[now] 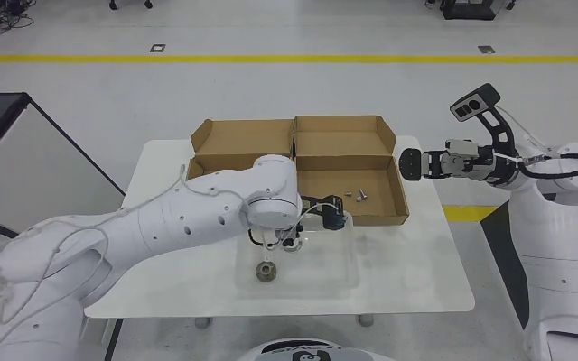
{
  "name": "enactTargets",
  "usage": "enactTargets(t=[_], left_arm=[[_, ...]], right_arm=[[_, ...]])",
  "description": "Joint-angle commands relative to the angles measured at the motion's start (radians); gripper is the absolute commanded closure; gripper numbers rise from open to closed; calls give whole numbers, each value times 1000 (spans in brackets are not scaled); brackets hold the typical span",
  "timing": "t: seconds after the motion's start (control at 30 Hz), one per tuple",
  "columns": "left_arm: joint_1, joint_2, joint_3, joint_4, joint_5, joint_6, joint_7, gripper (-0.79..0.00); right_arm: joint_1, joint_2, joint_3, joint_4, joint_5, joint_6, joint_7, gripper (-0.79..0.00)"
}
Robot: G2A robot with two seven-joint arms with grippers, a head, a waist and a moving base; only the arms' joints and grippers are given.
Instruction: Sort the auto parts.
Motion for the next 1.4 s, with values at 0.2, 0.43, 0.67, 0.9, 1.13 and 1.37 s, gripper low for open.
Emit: enactTargets(t=[0.2, 0.43, 0.67, 0.9, 1.13, 1.37], left_arm=[[86, 119, -215, -4, -87, -27, 137, 0], [225, 229, -442, -43, -185, -147, 232, 0], [348, 279, -628, -49, -370, -267, 446, 0], [382, 280, -700, -39, -533, -393, 600, 0], [384, 262, -708, 16, -758, -585, 700, 0], [375, 258, -708, 25, -780, -622, 696, 0]], right_arm=[[0, 0, 0, 0, 0, 0, 0, -785], [0, 0, 0, 0, 0, 0, 0, -785], [0, 0, 0, 0, 0, 0, 0, -785], [0, 0, 0, 0, 0, 0, 0, -785], [0, 0, 0, 0, 0, 0, 0, -785], [0, 0, 0, 0, 0, 0, 0, -785]])
